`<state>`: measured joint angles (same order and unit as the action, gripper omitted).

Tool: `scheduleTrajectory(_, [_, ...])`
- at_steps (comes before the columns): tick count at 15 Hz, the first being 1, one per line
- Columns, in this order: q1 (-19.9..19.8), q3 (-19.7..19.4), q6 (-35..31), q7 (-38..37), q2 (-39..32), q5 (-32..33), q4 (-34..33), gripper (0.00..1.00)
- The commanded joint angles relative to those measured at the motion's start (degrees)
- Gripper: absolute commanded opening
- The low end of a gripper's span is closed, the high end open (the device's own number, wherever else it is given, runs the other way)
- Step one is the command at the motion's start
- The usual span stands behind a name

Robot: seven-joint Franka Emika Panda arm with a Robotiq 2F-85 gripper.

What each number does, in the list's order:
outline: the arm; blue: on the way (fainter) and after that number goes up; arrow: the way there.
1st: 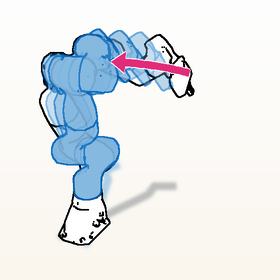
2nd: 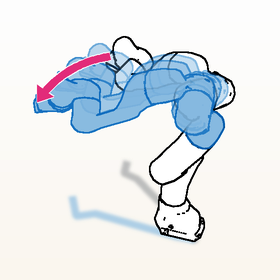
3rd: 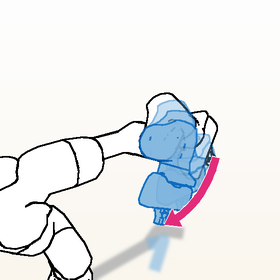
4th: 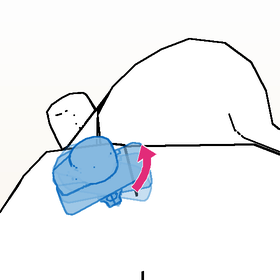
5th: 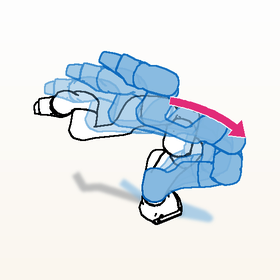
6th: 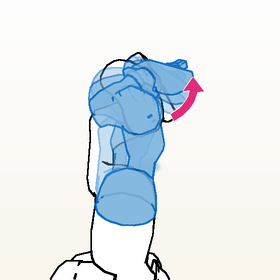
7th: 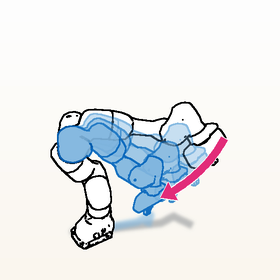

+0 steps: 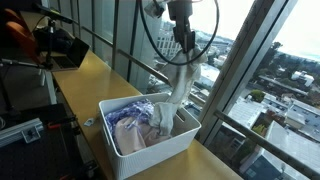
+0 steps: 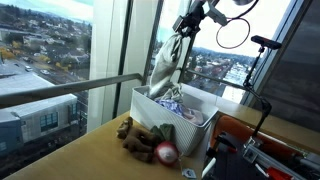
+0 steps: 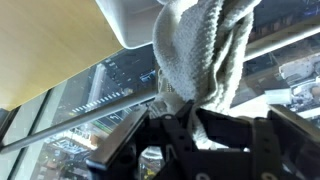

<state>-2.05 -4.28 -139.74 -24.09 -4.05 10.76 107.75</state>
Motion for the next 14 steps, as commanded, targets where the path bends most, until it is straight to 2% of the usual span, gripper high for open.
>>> scheduleTrajectory(1, [1.38, 1.24, -1.69, -1.26, 0.79, 0.22, 6.82, 0.0])
scheduleTrajectory(8, [1.28, -0.22, -5.82, -1.79, -4.3, 0.76, 16.18, 0.0])
scheduleTrajectory(9, [1.12, -0.81, -5.77, -1.86, -5.12, 0.84, 16.53, 0.25])
scheduleTrajectory(10, [1.01, -1.22, -5.53, -1.71, -5.63, 0.34, 16.79, 0.26])
scheduleTrajectory(14, [1.41, -1.71, -4.01, -1.65, -3.09, -0.53, 16.78, 0.55])
